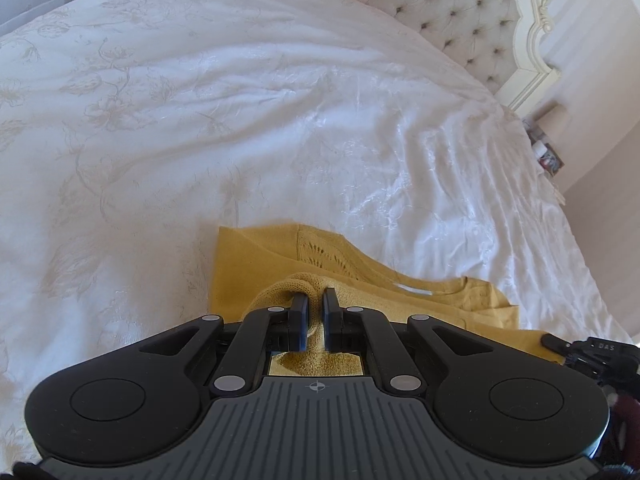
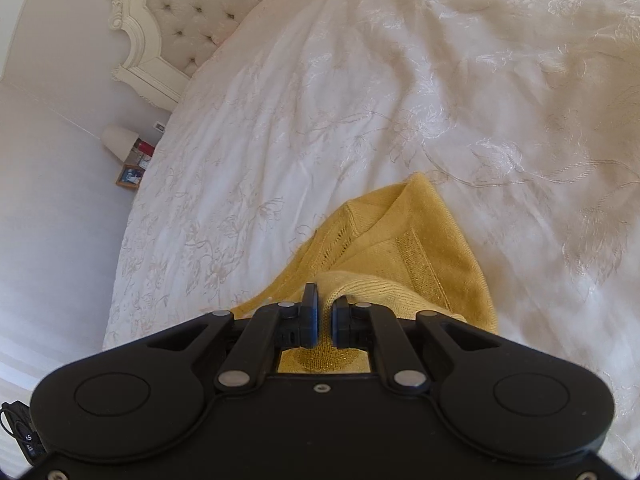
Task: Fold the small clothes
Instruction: 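Lift the hem with the left tool and fold it toward the collar, then open the left tool and release the hem onto the collar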
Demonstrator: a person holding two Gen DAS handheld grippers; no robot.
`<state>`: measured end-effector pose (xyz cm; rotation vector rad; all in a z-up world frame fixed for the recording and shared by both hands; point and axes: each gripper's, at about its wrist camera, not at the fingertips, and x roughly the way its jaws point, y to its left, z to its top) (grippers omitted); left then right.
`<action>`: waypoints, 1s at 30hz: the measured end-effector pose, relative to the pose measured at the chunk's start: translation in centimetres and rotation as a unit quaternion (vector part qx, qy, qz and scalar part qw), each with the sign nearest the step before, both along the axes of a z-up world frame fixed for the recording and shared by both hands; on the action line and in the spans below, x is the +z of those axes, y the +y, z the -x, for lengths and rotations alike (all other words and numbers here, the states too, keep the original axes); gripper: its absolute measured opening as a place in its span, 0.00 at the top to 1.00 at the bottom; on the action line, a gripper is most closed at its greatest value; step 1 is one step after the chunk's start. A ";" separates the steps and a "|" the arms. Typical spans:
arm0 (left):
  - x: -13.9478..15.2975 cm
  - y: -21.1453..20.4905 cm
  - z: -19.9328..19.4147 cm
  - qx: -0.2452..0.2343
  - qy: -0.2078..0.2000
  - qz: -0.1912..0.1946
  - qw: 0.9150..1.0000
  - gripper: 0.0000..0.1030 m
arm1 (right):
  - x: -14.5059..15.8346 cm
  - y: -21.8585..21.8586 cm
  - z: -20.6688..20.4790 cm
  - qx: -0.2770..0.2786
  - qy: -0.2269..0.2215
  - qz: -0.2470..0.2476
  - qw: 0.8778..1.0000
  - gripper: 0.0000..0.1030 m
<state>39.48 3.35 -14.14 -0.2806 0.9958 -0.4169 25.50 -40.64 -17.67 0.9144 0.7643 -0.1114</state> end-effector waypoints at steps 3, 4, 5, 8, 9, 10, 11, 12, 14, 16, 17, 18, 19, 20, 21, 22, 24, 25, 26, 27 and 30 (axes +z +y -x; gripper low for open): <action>-1.4 -0.1 -1.9 0.000 0.019 -0.015 1.000 0.92 | -1.0 -0.1 -1.6 0.001 0.025 0.004 1.000 0.82; -1.9 -0.1 -2.4 0.005 0.024 -0.022 0.999 0.91 | -1.2 -0.1 -2.0 -0.001 0.031 0.005 1.000 0.79; -2.1 -0.1 -2.7 0.010 0.024 -0.025 0.999 0.91 | -1.4 -0.2 -2.3 -0.004 0.035 0.006 0.999 0.79; -2.7 0.2 -3.7 0.035 0.017 -0.031 0.999 0.68 | -1.6 -0.7 -2.9 -0.015 0.037 0.013 0.999 0.60; -2.6 0.3 -4.0 0.044 0.009 -0.036 0.998 0.64 | -1.6 -0.9 -2.9 -0.020 0.032 0.016 0.999 0.45; -2.3 0.4 -4.0 0.052 0.001 -0.045 0.998 0.62 | -1.4 -1.2 -3.0 -0.024 0.024 0.024 0.999 0.36; -1.9 0.5 -4.0 0.058 -0.009 -0.056 0.997 0.61 | -1.3 -1.3 -3.0 -0.023 0.018 0.031 0.999 0.36; -1.3 0.4 -3.7 0.062 -0.022 -0.068 0.996 0.60 | -0.9 -1.4 -3.1 -0.016 0.014 0.044 0.999 0.36; -0.4 0.2 -2.6 0.064 -0.040 -0.082 0.994 0.58 | -0.2 -1.0 -3.1 0.009 0.015 0.082 0.996 0.36; 0.0 -0.4 -1.0 0.050 -0.047 -0.094 0.993 0.55 | 0.6 0.4 -2.9 0.056 0.007 0.134 0.989 0.36; -0.1 -1.1 -0.1 0.035 -0.046 -0.103 0.993 0.55 | 0.9 1.3 -2.6 0.080 0.005 0.157 0.984 0.36; -0.2 -1.7 0.8 0.022 -0.045 -0.112 0.992 0.55 | 1.0 2.3 -2.2 0.102 0.004 0.175 0.979 0.36; -0.6 -2.4 1.9 0.007 -0.043 -0.121 0.992 0.55 | 1.0 3.3 -1.7 0.124 0.002 0.189 0.974 0.36; -0.8 -3.0 2.7 -0.004 -0.041 -0.126 0.991 0.55 | 0.9 4.3 -1.3 0.142 0.002 0.201 0.969 0.36; -1.4 -3.8 3.7 -0.019 -0.038 -0.133 0.990 0.55 | 0.8 5.3 -0.9 0.157 0.002 0.211 0.965 0.36; -1.9 -4.5 4.4 -0.031 -0.035 -0.138 0.989 0.55 | 0.5 6.1 -0.5 0.170 0.003 0.220 0.960 0.36; -2.8 -5.6 5.4 -0.049 -0.026 -0.146 0.988 0.55 | -0.2 7.7 0.2 0.193 0.008 0.236 0.952 0.38; -3.4 -6.2 5.7 -0.055 -0.020 -0.146 0.987 0.55 | -0.6 8.3 0.4 0.204 0.011 0.243 0.948 0.38; -3.8 -6.6 5.9 -0.061 -0.017 -0.146 0.987 0.55 | -0.8 8.7 0.6 0.212 0.015 0.250 0.945 0.38; -4.1 -6.9 6.0 -0.066 -0.015 -0.148 0.987 0.55 | -1.2 9.0 0.6 0.220 0.019 0.254 0.942 0.38; -5.2 -8.1 5.5 -0.083 -0.017 -0.168 0.982 0.55 | -2.2 9.2 0.0 0.235 0.029 0.261 0.936 0.39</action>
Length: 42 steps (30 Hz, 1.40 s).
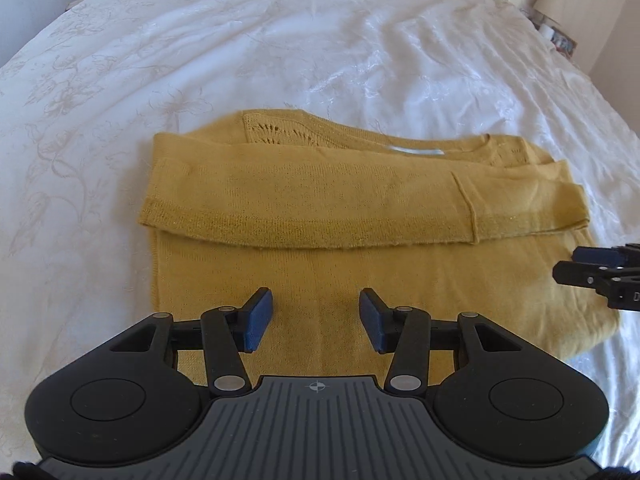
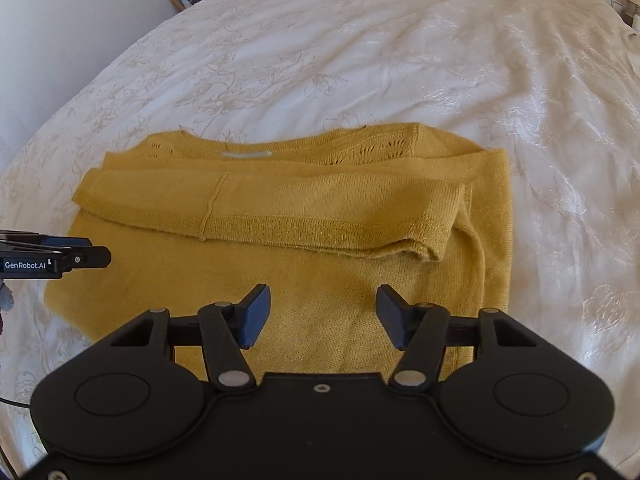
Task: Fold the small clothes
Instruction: 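Open the left tool and release the hem onto the collar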
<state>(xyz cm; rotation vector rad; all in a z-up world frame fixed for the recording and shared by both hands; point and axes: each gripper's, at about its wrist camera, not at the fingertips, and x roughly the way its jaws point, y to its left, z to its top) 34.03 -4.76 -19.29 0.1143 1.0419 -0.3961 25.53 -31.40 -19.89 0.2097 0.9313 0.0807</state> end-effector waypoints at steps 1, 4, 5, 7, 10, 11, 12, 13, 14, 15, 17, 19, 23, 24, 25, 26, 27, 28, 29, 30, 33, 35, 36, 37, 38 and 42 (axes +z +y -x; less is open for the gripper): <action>-0.3 -0.3 -0.6 -0.004 -0.001 -0.005 1.000 0.55 | -0.3 -0.1 -0.4 0.003 0.004 0.003 1.000 0.39; -0.7 -0.6 -2.7 -0.005 -0.003 -0.011 1.000 0.55 | -0.9 -0.8 -2.2 0.004 0.004 0.014 1.000 0.39; -0.7 -0.7 -3.7 -0.004 -0.006 -0.013 1.000 0.55 | -0.9 -1.1 -3.0 0.001 0.002 0.019 1.000 0.39; -0.5 -0.8 -5.8 -0.003 -0.012 -0.011 1.000 0.55 | -1.0 -2.3 -4.9 -0.013 -0.004 0.025 1.000 0.39; 0.3 -1.3 -9.2 0.004 -0.034 -0.016 0.999 0.55 | -0.7 -4.3 -7.6 -0.045 -0.013 0.022 0.999 0.40; 0.6 -1.2 -10.1 0.010 -0.039 -0.013 0.999 0.55 | -0.5 -4.8 -8.2 -0.055 -0.016 0.022 0.998 0.40; 1.0 -1.1 -10.8 0.018 -0.044 -0.008 0.999 0.55 | -0.3 -5.5 -8.7 -0.068 -0.021 0.018 0.997 0.40; 1.5 -0.9 -11.5 0.028 -0.050 -0.003 0.998 0.55 | 0.0 -6.1 -9.0 -0.081 -0.027 0.016 0.996 0.40; 2.0 -0.6 -11.9 0.036 -0.056 0.000 0.998 0.55 | 0.3 -6.6 -9.0 -0.091 -0.032 0.013 0.995 0.40; 2.5 -0.3 -12.2 0.043 -0.061 0.002 0.997 0.55 | 0.6 -7.2 -9.0 -0.104 -0.036 0.007 0.994 0.39; 3.3 0.1 -12.1 0.053 -0.066 0.011 0.996 0.55 | 1.2 -8.0 -8.5 -0.121 -0.045 -0.010 0.992 0.39; 3.9 0.5 -11.3 0.055 -0.064 0.021 0.996 0.55 | 1.7 -8.5 -7.4 -0.130 -0.049 -0.016 0.990 0.39; 3.6 0.5 -8.5 0.035 -0.045 0.022 0.998 0.55 | 1.5 -8.0 -5.3 -0.112 -0.035 -0.020 0.993 0.39; 3.2 0.3 -7.5 0.029 -0.037 0.019 0.999 0.55 | 1.3 -7.6 -5.0 -0.100 -0.025 -0.014 0.995 0.39; 2.8 0.1 -6.6 0.023 -0.028 0.017 0.999 0.55 | 0.9 -7.2 -4.7 -0.090 -0.013 -0.006 0.996 0.39; 2.3 0.0 -5.7 0.018 -0.018 0.014 1.000 0.54 | 0.4 -7.0 -4.4 -0.084 -0.001 -0.003 0.996 0.39; 1.7 0.0 -4.8 0.016 -0.006 0.009 1.000 0.54 | -0.1 -6.9 -4.1 -0.082 0.010 -0.004 0.997 0.39; 1.0 0.0 -3.8 0.017 0.008 0.004 1.000 0.54 | -0.9 -6.9 -3.8 -0.088 0.030 0.001 0.996 0.39; 0.6 0.1 -3.1 0.020 0.019 0.000 1.000 0.54 | -1.6 -6.9 -3.5 -0.100 0.050 0.014 0.994 0.39; 0.0 0.4 -2.3 0.026 0.033 -0.007 0.999 0.54 | -2.2 -7.3 -3.1 -0.114 0.065 0.023 0.991 0.39; -0.9 0.9 -0.4 0.033 0.043 -0.037 0.998 0.51 | -2.9 -8.7 -1.9 -0.157 0.075 0.004 0.985 0.35; -1.3 1.3 0.3 0.035 0.055 -0.052 0.997 0.46 | -2.4 -8.9 -1.5 -0.167 0.076 0.011 0.983 0.34; -1.2 1.6 0.6 0.040 0.057 -0.050 0.996 0.45 | -2.2 -8.9 -1.4 -0.169 0.076 0.010 0.983 0.33; -1.0 2.1 0.9 0.045 0.060 -0.049 0.996 0.45 | -1.8 -9.0 -1.2 -0.173 0.073 0.006 0.982 0.33; -0.8 2.2 1.0 0.048 0.063 -0.049 0.996 0.45 | -1.4 -9.0 -0.9 -0.176 0.068 0.001 0.982 0.33; 0.0 2.8 1.5 0.068 0.077 -0.049 0.994 0.43 | 0.4 -8.9 1.0 -0.183 0.039 -0.038 0.982 0.30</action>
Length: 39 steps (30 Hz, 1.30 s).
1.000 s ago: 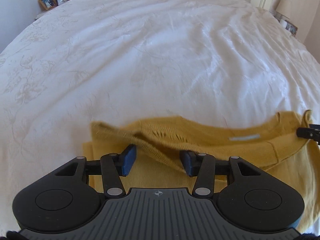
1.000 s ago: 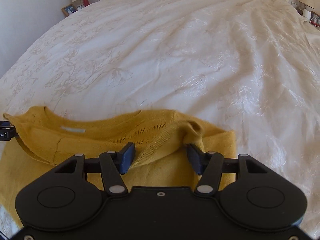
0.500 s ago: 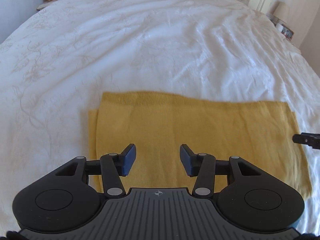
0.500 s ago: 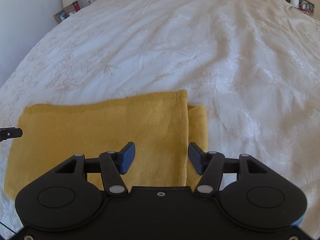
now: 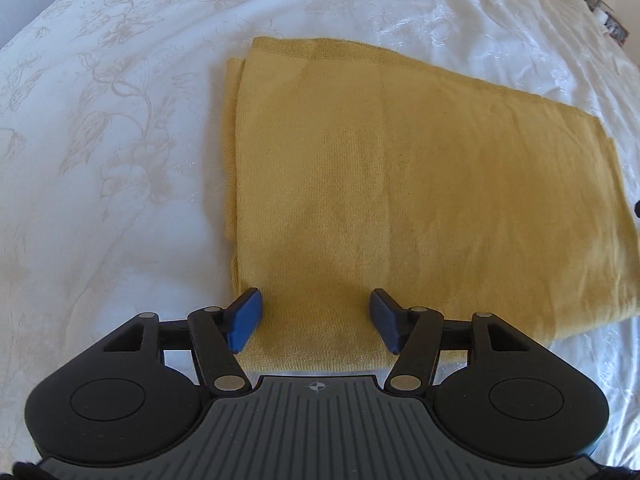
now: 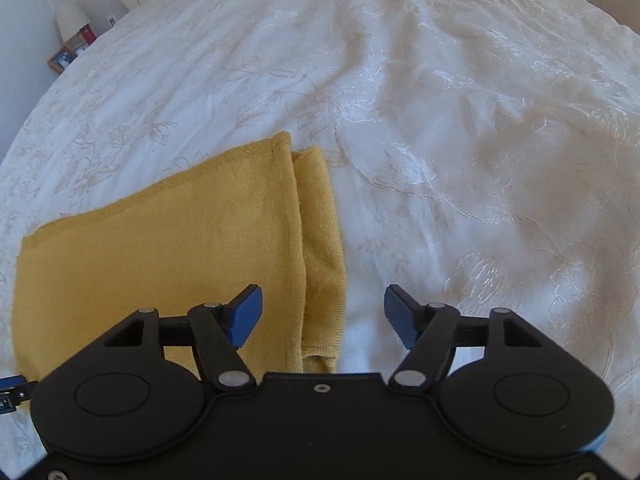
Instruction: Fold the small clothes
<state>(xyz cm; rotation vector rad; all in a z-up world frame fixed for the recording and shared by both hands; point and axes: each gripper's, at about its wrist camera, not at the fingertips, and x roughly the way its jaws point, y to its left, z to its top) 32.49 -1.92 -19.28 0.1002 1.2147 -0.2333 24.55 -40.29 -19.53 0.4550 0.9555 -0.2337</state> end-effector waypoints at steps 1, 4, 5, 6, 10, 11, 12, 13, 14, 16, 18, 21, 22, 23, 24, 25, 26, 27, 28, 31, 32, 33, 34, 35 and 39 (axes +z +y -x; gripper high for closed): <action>0.0 0.1 0.3 0.005 0.007 0.002 1.000 0.43 | 0.3 0.1 0.5 0.000 -0.006 -0.009 1.000 0.27; 0.0 0.4 1.3 0.015 0.026 0.013 0.999 0.37 | 0.8 0.9 1.9 0.003 -0.012 -0.035 0.999 0.21; 0.0 0.5 1.6 0.018 0.029 0.015 0.999 0.35 | 0.8 1.2 2.5 0.003 -0.010 -0.042 0.999 0.20; 0.0 0.5 2.1 0.021 0.032 0.017 0.999 0.33 | 0.7 1.5 3.0 0.003 -0.007 -0.048 0.999 0.18; 0.1 -0.2 3.6 0.010 0.039 0.017 0.999 0.32 | 0.4 3.0 5.2 0.005 0.005 -0.067 0.998 0.10; 0.2 -0.3 3.9 0.007 0.038 0.017 0.999 0.31 | 0.3 3.3 5.8 0.008 0.008 -0.070 0.998 0.07; 0.3 -0.4 4.2 0.004 0.035 0.016 0.999 0.27 | 0.1 3.6 6.3 0.011 0.011 -0.072 0.997 0.03; 0.5 -0.6 4.5 0.001 0.032 0.016 0.999 0.25 | 0.0 3.9 6.7 0.013 0.013 -0.076 0.997 0.02; 0.7 -0.7 4.8 -0.003 0.029 0.017 0.999 0.24 | -0.1 4.2 7.2 0.014 0.016 -0.078 0.997 0.01; 1.0 -1.1 5.2 -0.009 0.023 0.016 1.000 0.22 | -0.1 4.6 8.0 0.017 0.019 -0.082 0.996 0.01; 1.5 -1.5 5.5 -0.014 0.019 0.017 1.000 0.20 | -0.1 4.9 8.7 0.018 0.020 -0.084 0.996 0.01; 2.0 -2.2 5.5 -0.017 0.012 0.022 1.000 0.12 | 0.1 5.1 9.3 0.019 0.022 -0.089 0.996 0.01; 2.2 -2.4 5.3 -0.017 0.010 0.024 1.000 0.12 | 0.1 5.1 9.4 0.019 0.022 -0.090 0.996 0.01; 2.4 -2.5 5.2 -0.016 0.009 0.027 0.999 0.12 | 0.2 5.1 9.5 0.019 0.022 -0.090 0.996 0.01; 2.6 -2.8 4.9 -0.016 0.008 0.030 0.999 0.12 | 0.3 5.1 9.6 0.019 0.022 -0.089 0.996 0.01; 2.8 -3.1 4.6 -0.014 0.007 0.034 0.999 0.12 | 0.4 5.1 9.6 0.018 0.022 -0.089 0.996 0.01; 3.0 -3.4 4.2 -0.014 0.005 0.036 0.999 0.12 | 0.5 5.1 9.7 0.017 0.021 -0.089 0.996 0.01; 3.2 -3.8 3.7 -0.013 0.002 0.038 0.999 0.12 | 0.6 5.0 9.7 0.017 0.020 -0.090 0.996 0.01; 3.4 -4.1 3.3 -0.014 -0.001 0.039 0.999 0.12 | 0.7 4.9 9.9 0.015 0.016 -0.092 0.996 0.01; 4.1 -5.1 1.8 -0.013 -0.008 0.041 0.999 0.12 | 1.0 4.3 9.8 0.009 0.009 -0.100 0.995 0.01; 4.3 -5.3 1.2 -0.012 -0.010 0.043 0.999 0.12 | 1.0 4.1 9.8 0.008 0.008 -0.102 0.995 0.01; 4.4 -5.8 0.6 -0.012 -0.013 0.043 0.999 0.12 | 1.1 3.8 9.8 0.006 0.006 -0.105 0.994 0.01; 4.5 -6.3 -0.1 -0.011 -0.015 0.043 0.999 0.12 | 1.1 3.5 9.7 0.004 0.004 -0.107 0.994 0.01; 4.6 -6.7 -0.7 -0.011 -0.017 0.043 0.999 0.12 | 1.1 3.2 9.7 0.002 0.003 -0.109 0.994 0.01; 4.2 -8.7 -3.1 -0.012 -0.016 0.042 0.999 0.12 | 1.2 2.2 9.1 -0.003 -0.001 -0.121 0.993 0.01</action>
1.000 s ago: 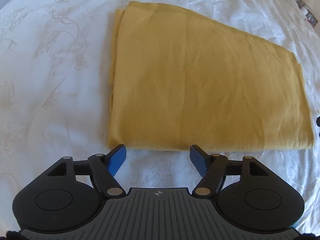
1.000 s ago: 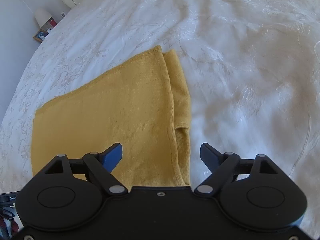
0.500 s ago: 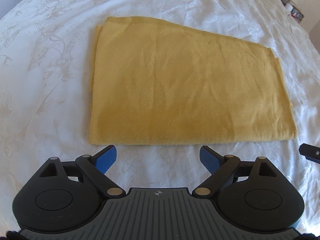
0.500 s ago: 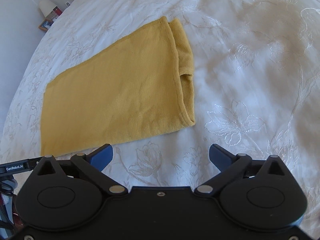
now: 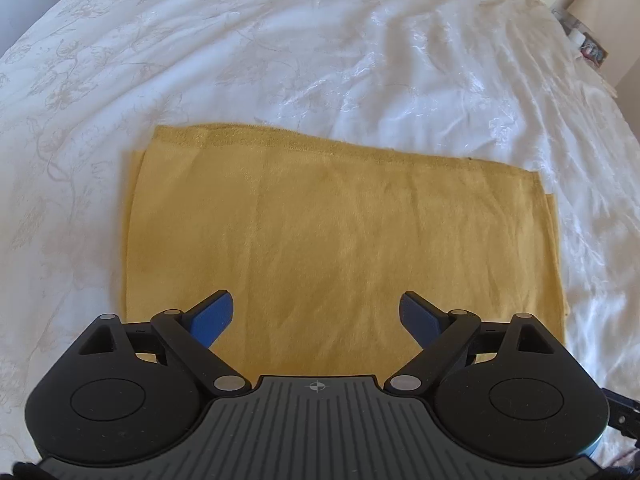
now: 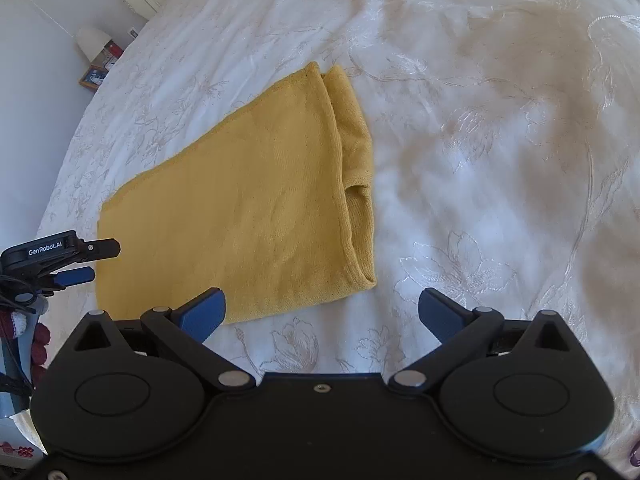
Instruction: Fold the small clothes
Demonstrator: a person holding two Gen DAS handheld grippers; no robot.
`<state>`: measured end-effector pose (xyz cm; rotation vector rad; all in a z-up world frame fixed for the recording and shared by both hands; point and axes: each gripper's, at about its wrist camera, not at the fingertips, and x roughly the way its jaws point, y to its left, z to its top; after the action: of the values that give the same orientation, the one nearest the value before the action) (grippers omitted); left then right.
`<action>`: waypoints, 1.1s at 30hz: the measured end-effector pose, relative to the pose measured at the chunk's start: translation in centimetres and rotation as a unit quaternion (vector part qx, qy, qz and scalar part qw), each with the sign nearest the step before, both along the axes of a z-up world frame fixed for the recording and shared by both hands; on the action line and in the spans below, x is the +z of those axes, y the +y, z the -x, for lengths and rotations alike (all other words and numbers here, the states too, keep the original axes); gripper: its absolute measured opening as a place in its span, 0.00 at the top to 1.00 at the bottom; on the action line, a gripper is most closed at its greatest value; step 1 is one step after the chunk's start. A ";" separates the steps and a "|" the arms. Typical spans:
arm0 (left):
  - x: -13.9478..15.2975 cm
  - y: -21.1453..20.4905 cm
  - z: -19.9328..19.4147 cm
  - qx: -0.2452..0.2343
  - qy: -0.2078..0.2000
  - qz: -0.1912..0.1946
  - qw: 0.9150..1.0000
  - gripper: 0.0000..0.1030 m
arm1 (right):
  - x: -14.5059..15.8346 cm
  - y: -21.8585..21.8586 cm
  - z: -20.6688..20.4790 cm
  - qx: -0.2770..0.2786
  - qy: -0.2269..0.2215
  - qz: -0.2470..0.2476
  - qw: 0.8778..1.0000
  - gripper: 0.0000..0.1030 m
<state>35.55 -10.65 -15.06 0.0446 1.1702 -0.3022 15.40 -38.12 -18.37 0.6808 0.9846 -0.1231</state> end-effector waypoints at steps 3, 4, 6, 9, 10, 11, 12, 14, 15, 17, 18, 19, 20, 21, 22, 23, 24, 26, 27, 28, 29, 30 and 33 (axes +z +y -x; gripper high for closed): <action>-0.6 -1.5 -1.6 0.002 0.002 -0.003 1.000 0.12 | -0.1 -0.9 -0.6 -0.001 -0.004 -0.007 1.000 0.01; -0.9 -2.0 -2.1 0.002 0.003 -0.005 1.000 0.12 | -0.2 -1.2 -0.8 -0.001 -0.005 -0.009 1.000 0.01; -1.6 -2.7 -3.0 0.003 0.005 -0.011 1.000 0.12 | -0.3 -1.8 -1.5 0.000 -0.006 -0.015 1.000 0.01; -3.3 -3.6 -4.2 0.002 0.017 -0.025 1.000 0.12 | -0.7 -2.6 -2.5 0.004 -0.009 -0.023 1.000 0.01; -4.0 -3.9 -4.6 0.001 0.023 -0.033 0.999 0.12 | -0.8 -2.9 -2.9 0.007 -0.011 -0.026 1.000 0.01; -4.6 -4.1 -4.9 0.000 0.028 -0.039 0.999 0.12 | -0.9 -3.0 -3.3 0.011 -0.012 -0.027 0.999 0.01; -5.3 -4.1 -5.1 -0.001 0.034 -0.047 0.998 0.12 | -1.0 -3.2 -3.7 0.015 -0.013 -0.029 0.999 0.01; -6.4 -4.4 -5.4 -0.004 0.041 -0.058 0.997 0.09 | -1.3 -3.6 -4.8 0.028 -0.016 -0.036 0.999 0.01; -6.8 -4.4 -5.5 -0.004 0.040 -0.061 0.997 0.04 | -1.5 -3.8 -5.3 0.034 -0.017 -0.038 0.999 0.01; -7.3 -4.6 -5.6 -0.004 0.041 -0.065 0.997 0.00 | -1.8 -4.0 -6.2 0.045 -0.019 -0.042 0.998 0.01; -7.5 -4.7 -5.7 -0.003 0.042 -0.067 0.997 0.00 | -2.0 -4.2 -6.8 0.052 -0.020 -0.044 0.997 0.01; -7.7 -4.7 -5.8 -0.002 0.043 -0.068 0.997 0.00 | -2.3 -4.4 -7.3 0.059 -0.021 -0.047 0.997 0.01; -7.7 -4.7 -5.8 -0.002 0.043 -0.069 0.997 0.00 | -2.5 -4.5 -7.7 0.064 -0.021 -0.050 0.997 0.01; -7.9 -4.7 -5.9 -0.001 0.043 -0.070 0.997 0.00 | -2.8 -4.7 -8.1 0.069 -0.020 -0.053 0.996 0.01; -7.9 -4.7 -5.9 -0.001 0.043 -0.070 0.997 0.00 | -3.0 -4.8 -8.6 0.074 -0.019 -0.056 0.996 0.01; -8.0 -4.7 -6.0 0.001 0.043 -0.070 0.997 0.00 | -3.3 -4.9 -8.9 0.077 -0.018 -0.057 0.995 0.01; -8.0 -4.7 -5.9 0.001 0.043 -0.069 0.997 0.00 | -3.5 -5.1 -9.2 0.080 -0.017 -0.060 0.995 0.01; -8.1 -4.7 -5.9 0.002 0.043 -0.068 0.997 0.00 | -4.1 -5.2 -9.9 0.085 -0.012 -0.065 0.994 0.01; -8.1 -4.6 -5.8 0.002 0.042 -0.067 0.997 0.00 | -4.4 -5.4 -10.2 0.088 -0.009 -0.069 0.994 0.01; -8.1 -4.6 -5.7 0.002 0.042 -0.067 0.997 0.00 | -4.7 -5.5 -10.4 0.090 -0.007 -0.074 0.993 0.01; -8.1 -4.5 -5.6 0.002 0.041 -0.066 0.997 0.00 | -4.9 -5.6 -10.6 0.091 -0.006 -0.080 0.993 0.01; -8.1 -4.5 -5.6 0.002 0.041 -0.066 0.997 0.00 | -5.2 -5.7 -10.8 0.092 -0.005 -0.090 0.992 0.00; -8.1 -4.4 -6.2 0.001 0.049 -0.067 0.997 0.00 | -6.0 -6.0 -11.3 0.092 -0.004 -0.112 0.989 0.00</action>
<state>41.74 -15.08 -23.18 0.1472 1.2864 -0.2248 26.70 -44.09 -24.41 0.7905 1.0589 0.1542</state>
